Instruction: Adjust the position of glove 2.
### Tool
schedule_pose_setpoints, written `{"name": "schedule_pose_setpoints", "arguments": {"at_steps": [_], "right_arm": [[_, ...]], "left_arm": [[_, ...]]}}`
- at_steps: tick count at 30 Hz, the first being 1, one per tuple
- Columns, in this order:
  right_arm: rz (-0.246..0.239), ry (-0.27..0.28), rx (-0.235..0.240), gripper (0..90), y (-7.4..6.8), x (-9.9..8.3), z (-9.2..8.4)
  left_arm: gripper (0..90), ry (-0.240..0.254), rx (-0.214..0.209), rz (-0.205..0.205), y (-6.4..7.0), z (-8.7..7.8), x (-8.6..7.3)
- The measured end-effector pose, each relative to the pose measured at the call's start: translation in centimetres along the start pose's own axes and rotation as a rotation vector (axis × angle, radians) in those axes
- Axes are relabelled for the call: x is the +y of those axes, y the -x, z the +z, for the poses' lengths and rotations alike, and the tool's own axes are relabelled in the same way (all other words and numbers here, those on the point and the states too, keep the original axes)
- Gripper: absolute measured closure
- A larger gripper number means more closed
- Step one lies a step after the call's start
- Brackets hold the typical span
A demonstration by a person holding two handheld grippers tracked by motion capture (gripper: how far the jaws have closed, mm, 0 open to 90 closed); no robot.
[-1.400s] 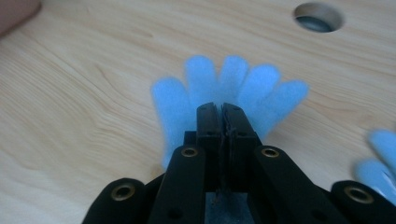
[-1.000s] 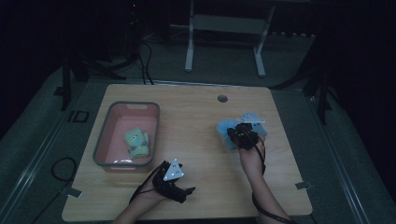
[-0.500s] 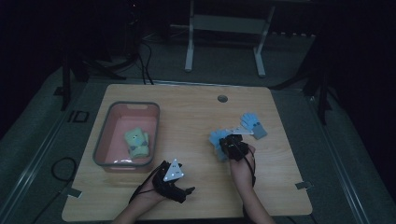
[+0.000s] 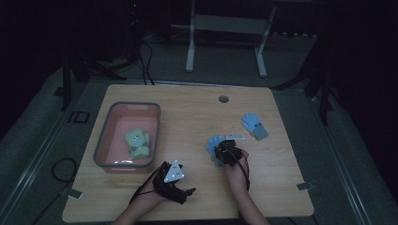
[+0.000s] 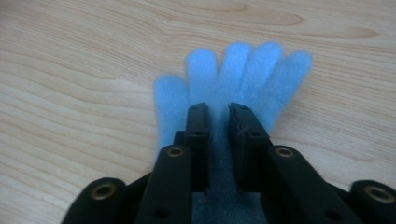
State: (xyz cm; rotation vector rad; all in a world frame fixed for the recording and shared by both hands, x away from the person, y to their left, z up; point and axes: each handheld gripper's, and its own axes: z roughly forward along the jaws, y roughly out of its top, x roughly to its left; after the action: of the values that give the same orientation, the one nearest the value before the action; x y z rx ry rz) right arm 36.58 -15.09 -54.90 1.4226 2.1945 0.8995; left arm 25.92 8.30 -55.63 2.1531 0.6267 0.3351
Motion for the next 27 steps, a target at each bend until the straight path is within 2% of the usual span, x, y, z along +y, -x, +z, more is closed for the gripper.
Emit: {"name": "schedule_pose_setpoints", "arguments": {"at_steps": [5,8,11,13,16,17,19,22,27], "right_arm": [[0.005,0.019,0.034,67.3,0.2,0.5,-0.7],[-0.016,0.046,0.055,64.1,0.5,1.1,-1.6],[-0.033,0.063,0.064,63.9,1.6,2.0,-2.3],[-0.068,0.071,0.071,62.5,2.5,2.6,-2.8],[-0.129,0.082,0.073,62.1,4.3,3.0,-3.2],[-0.140,0.084,0.063,62.2,5.0,3.1,-3.3],[-0.164,0.100,0.081,62.2,6.6,3.1,-3.6],[-0.196,0.117,0.077,62.6,9.1,3.1,-3.9],[-0.231,0.106,0.031,64.4,12.9,3.5,-4.2]], "left_arm": [[5.7,-0.003,-0.004,0.003,0.1,0.0,-0.1],[5.7,0.000,-0.011,0.007,0.1,0.1,-0.1],[5.8,0.001,-0.017,0.011,0.2,0.2,-0.1],[5.7,0.000,-0.018,0.019,0.3,0.2,-0.1],[5.7,-0.004,-0.019,0.026,0.4,0.2,0.0],[5.7,-0.003,-0.020,0.025,0.4,0.2,-0.1],[5.7,-0.004,-0.021,0.024,0.4,0.2,-0.1],[5.7,-0.001,-0.023,0.023,0.5,0.3,-0.1],[5.7,0.000,-0.022,0.024,0.6,0.3,-0.1]]}}
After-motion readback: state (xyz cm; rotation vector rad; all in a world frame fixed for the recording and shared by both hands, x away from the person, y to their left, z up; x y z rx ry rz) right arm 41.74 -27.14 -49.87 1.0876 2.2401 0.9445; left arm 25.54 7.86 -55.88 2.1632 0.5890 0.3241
